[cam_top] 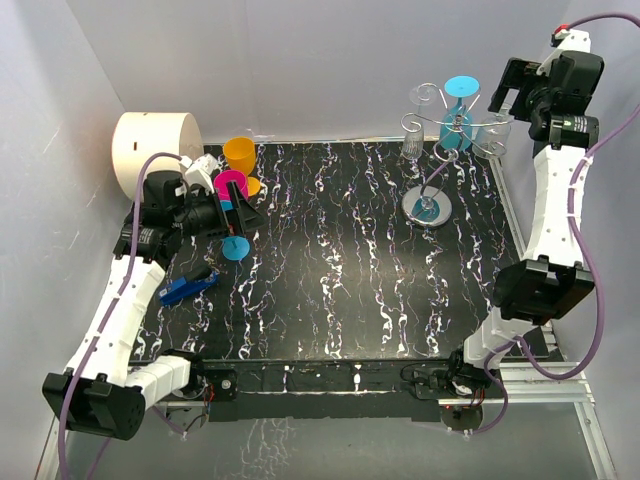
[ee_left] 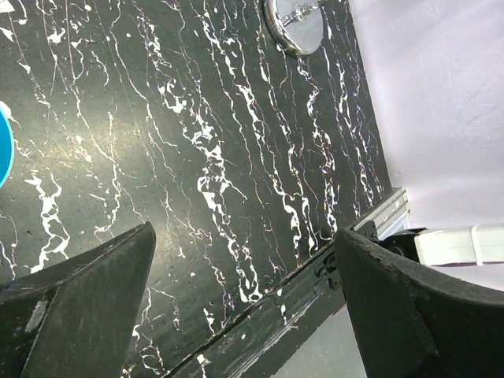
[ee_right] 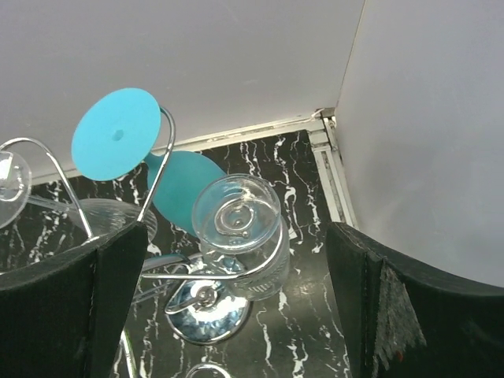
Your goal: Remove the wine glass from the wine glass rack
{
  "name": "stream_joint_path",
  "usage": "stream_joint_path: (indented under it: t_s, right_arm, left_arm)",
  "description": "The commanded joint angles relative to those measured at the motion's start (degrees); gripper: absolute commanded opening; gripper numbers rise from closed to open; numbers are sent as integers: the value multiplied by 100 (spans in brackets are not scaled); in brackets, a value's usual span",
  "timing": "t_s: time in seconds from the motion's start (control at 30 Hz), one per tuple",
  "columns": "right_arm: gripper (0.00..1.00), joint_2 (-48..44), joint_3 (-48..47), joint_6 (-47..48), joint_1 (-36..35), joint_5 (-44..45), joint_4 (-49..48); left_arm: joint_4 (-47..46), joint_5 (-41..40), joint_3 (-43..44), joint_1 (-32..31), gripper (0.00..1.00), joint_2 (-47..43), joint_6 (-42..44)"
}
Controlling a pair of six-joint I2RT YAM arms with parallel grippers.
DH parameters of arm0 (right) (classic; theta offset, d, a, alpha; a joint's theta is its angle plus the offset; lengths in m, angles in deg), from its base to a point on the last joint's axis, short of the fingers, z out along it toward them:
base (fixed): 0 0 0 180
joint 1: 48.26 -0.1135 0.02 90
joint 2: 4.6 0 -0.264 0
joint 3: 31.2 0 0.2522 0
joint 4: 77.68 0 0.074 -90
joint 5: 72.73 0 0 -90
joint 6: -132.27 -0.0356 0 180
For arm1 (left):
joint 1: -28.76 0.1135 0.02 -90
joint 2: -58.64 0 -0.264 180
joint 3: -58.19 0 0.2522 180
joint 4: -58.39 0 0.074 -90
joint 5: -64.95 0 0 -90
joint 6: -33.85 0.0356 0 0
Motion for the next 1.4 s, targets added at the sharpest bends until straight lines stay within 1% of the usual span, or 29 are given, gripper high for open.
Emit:
stream_joint_path:
  t_s: [0.0,0.17,0.4,0.63,0.83,1.1,1.37]
  right_arm:
    - [95,131,-438,625,24,-119,104]
    - [96,391,-652,894,24,-109,233]
    - [98,611,-799,1126,24,-407,254]
    - [98,740,-874,1289,24,-309,158]
    - [95,945,-1039,1330,16,-544,165]
    - [85,1113,-1125,1441,15,-614,143]
    - [86,1266,-1298,1436,-19,-617,148]
  left_arm:
    - [-35,256,217,5,96,91,106]
    - [-95,284,168,5,96,173,137]
    - [-68,254,177,5,96,237,202]
    - [-43,217,217,5,96,297,251]
    - [-61,208,221,5,96,327,241]
    - [-50,170,176,6,96,338,242]
    - [-62,145,155,5,97,346,242]
